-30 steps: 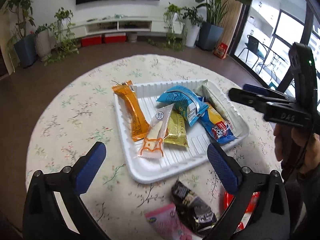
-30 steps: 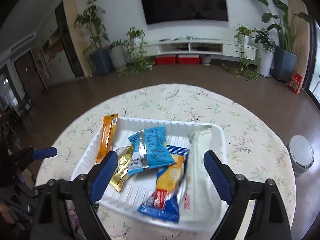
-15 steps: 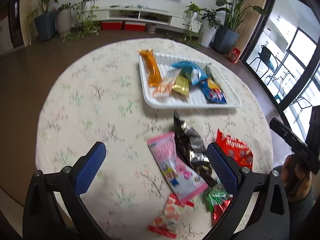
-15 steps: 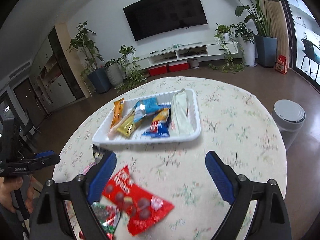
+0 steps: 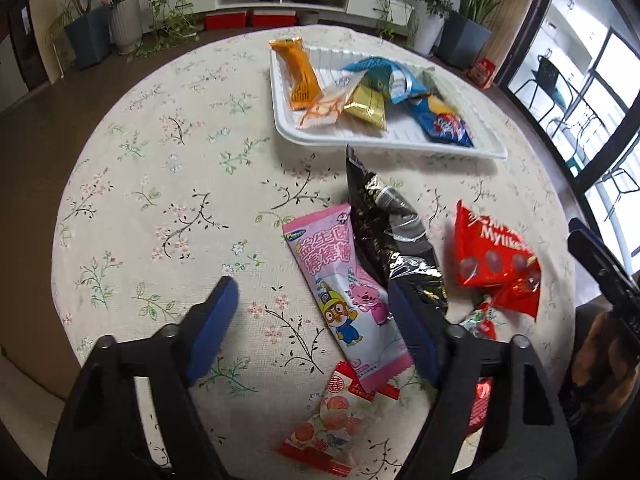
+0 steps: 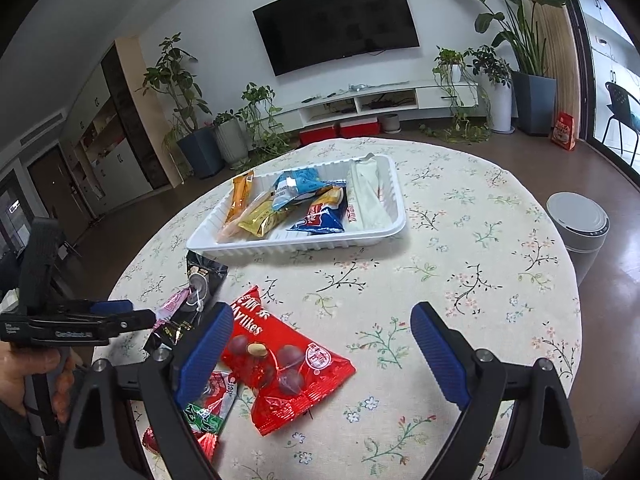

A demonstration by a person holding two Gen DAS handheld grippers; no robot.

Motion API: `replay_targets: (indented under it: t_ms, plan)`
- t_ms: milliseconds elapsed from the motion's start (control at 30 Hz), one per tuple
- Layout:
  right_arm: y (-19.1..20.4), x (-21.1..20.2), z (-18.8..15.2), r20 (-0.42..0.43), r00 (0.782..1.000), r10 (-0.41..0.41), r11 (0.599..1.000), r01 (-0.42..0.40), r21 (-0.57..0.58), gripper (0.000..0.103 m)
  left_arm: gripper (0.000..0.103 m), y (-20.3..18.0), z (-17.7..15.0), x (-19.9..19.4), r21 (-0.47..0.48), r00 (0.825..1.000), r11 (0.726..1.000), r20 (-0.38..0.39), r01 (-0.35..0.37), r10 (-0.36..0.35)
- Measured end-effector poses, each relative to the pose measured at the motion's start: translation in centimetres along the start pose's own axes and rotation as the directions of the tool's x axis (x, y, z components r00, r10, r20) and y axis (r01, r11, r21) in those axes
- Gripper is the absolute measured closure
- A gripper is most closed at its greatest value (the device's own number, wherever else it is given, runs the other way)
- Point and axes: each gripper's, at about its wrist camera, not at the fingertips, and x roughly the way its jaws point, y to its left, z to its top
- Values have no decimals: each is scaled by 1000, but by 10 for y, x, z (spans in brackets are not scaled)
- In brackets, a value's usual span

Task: Organize snacks
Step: 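Move both tools back over the remaining snack pile, then grasp the pink Pororo packet with the left tool while the right tool grasps the red Mylikes bag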

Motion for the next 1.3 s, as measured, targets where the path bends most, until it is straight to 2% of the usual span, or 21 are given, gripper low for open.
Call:
replay_targets:
  t_ms: [33,200,467,667,767,867,900,1133,1300]
  plan:
    - [0,0,0,1,1000,-3,1000,3,-4,11,39,1,0,3,0,1000,1000,-9,-7,7]
    - [3,0,0,4,1000,-3,1000,4,-20,11,39,5,3,11,-11,1000,1000,-24,-18,17]
    - [5,1,-2,-1,1000,-8,999,8,-33,11,39,-6,8,16,13,999,1000,-39,-16,16]
    - [8,2,-2,-5,1000,-11,999,11,-47,12,39,-10,9,32,42,996,999,-80,-30,34]
    - [9,2,-2,-6,1000,-11,999,11,-50,12,44,-13,7,35,62,996,997,-74,-42,47]
    - [12,2,-3,-6,1000,-15,998,14,-62,12,60,-11,7,35,68,996,996,-62,-54,58]
    - [13,2,-3,-7,1000,-14,998,14,-67,13,69,-10,8,34,68,997,996,-59,-50,54]
    - [16,3,-1,-33,999,17,996,-20,-91,13,70,-9,6,34,106,998,994,-50,-40,46]
    - [34,5,6,-120,990,68,968,-94,-233,13,73,-5,5,33,143,998,990,-54,-14,22]
